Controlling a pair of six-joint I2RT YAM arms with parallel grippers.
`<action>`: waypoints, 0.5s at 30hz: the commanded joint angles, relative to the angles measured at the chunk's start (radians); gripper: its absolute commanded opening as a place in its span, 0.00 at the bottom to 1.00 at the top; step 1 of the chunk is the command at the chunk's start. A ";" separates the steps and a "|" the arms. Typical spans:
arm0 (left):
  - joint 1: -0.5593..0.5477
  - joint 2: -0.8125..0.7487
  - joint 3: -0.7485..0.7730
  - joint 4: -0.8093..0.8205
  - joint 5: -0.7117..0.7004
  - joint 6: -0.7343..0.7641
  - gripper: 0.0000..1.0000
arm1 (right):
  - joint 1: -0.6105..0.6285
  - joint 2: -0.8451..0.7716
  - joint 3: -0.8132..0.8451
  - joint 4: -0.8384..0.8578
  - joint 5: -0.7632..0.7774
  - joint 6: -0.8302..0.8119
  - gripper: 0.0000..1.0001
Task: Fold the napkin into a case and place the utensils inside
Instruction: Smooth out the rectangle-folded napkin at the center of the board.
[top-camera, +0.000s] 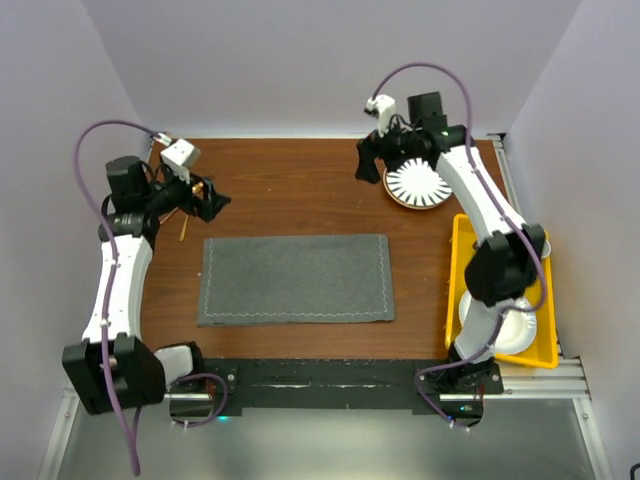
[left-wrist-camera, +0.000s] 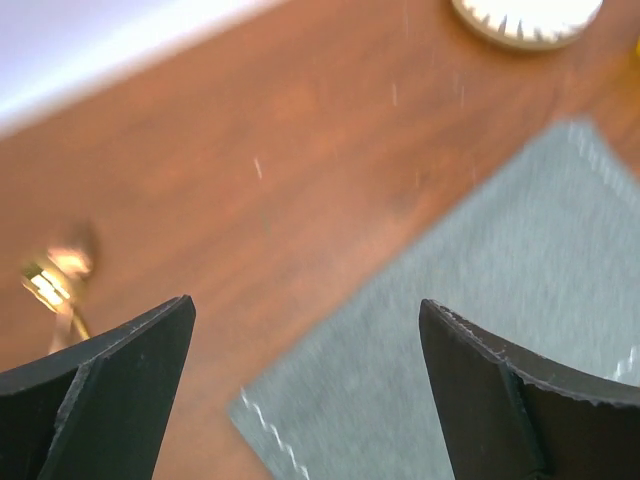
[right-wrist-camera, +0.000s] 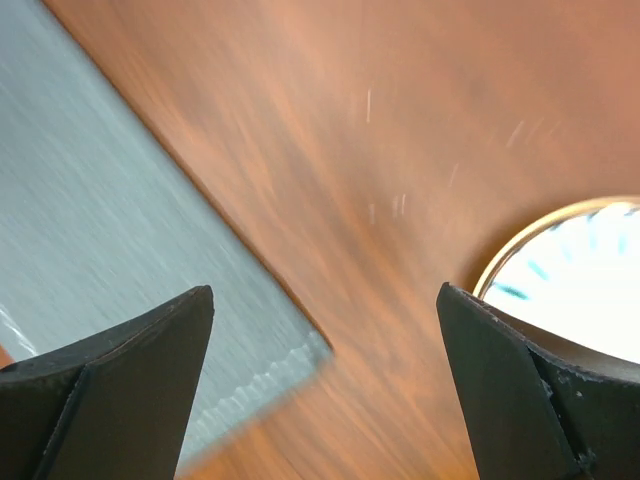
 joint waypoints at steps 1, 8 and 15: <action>0.002 -0.072 -0.103 0.400 0.051 -0.381 1.00 | 0.002 -0.185 -0.201 0.509 -0.103 0.431 0.98; -0.202 0.024 -0.255 0.580 0.086 -0.741 1.00 | 0.110 -0.090 -0.280 0.587 -0.364 0.817 0.98; -0.377 0.174 -0.484 0.999 -0.012 -1.154 1.00 | 0.245 -0.080 -0.600 0.924 -0.336 1.081 0.98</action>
